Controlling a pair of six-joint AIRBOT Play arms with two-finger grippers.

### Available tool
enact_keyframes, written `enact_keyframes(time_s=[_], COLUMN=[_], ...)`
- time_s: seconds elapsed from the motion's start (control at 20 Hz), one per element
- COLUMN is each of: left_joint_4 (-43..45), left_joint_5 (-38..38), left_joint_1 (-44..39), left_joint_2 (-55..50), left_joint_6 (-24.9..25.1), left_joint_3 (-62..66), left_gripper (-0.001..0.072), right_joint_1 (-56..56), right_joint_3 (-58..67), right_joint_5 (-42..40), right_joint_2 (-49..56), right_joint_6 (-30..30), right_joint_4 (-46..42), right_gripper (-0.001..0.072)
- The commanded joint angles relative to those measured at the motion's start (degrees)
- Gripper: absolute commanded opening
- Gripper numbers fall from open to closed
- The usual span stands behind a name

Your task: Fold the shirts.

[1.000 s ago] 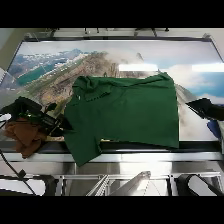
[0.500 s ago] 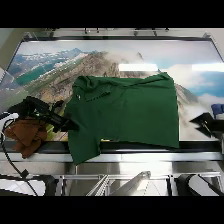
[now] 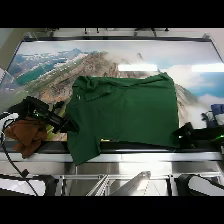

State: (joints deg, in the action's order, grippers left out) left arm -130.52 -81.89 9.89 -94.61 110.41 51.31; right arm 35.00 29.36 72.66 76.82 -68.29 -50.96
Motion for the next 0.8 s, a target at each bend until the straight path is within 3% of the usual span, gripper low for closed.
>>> enact_keyframes(time_s=[0.0,0.1,0.15,0.2,0.3,0.35,0.4,0.45,0.5,0.65,0.75], left_joint_4=[-0.09,-0.61,-2.64,-6.38,-17.11,-24.11,-33.14,-39.8,-41.2,-41.29,-41.27], left_joint_5=[-0.63,-1.09,-2.62,-5.09,-11.52,-15.63,-23.41,-23.56,-23.47,-23.28,-23.02], left_joint_1=[-0.11,-0.04,0.35,0.94,2.89,4.11,5.53,7.02,8.96,13.51,16.76], left_joint_2=[0.04,0.07,0.07,0.26,3.3,5.92,9.44,14.21,19.76,37.31,49.94], left_joint_6=[0.22,1.05,1.07,2.08,7.82,12.74,21.44,25.27,28.7,29.49,30.16], left_joint_3=[0.02,0.02,0.02,0.02,0.02,0.02,0.04,0.02,1.07,7.69,16.28], left_gripper=[0.0019,0.002,0.002,0.002,0.002,0.002,0.002,0.002,0.002,0.002,0.002], right_joint_1=[-6.36,-7.23,-7.23,-7.23,-7.15,-6.75,-5.73,-4.17,-2.54,3.63,6.88], right_joint_3=[-1.22,-0.92,-0.68,-0.15,1.99,4.0,6.58,9.25,12.15,20.48,23.56], right_joint_5=[-5.77,-2.75,0.44,3.54,9.03,11.91,14.47,16.63,18.27,16.98,11.56], right_joint_2=[3.04,2.56,1.6,-0.24,-5.95,-10.08,-14.75,-19.26,-24.35,-36.98,-44.65], right_joint_6=[2.97,9.09,13.4,16.79,20.06,21.51,23.26,25.18,26.95,31.54,32.54], right_joint_4=[-0.17,7.32,12.68,17.86,27.04,32.63,40.11,48.76,58.75,78.88,84.48], right_gripper=[0.0364,0.019,0.006,0.0021,0.0021,0.0021,0.0021,0.0021,0.0021,0.0021,0.0021])
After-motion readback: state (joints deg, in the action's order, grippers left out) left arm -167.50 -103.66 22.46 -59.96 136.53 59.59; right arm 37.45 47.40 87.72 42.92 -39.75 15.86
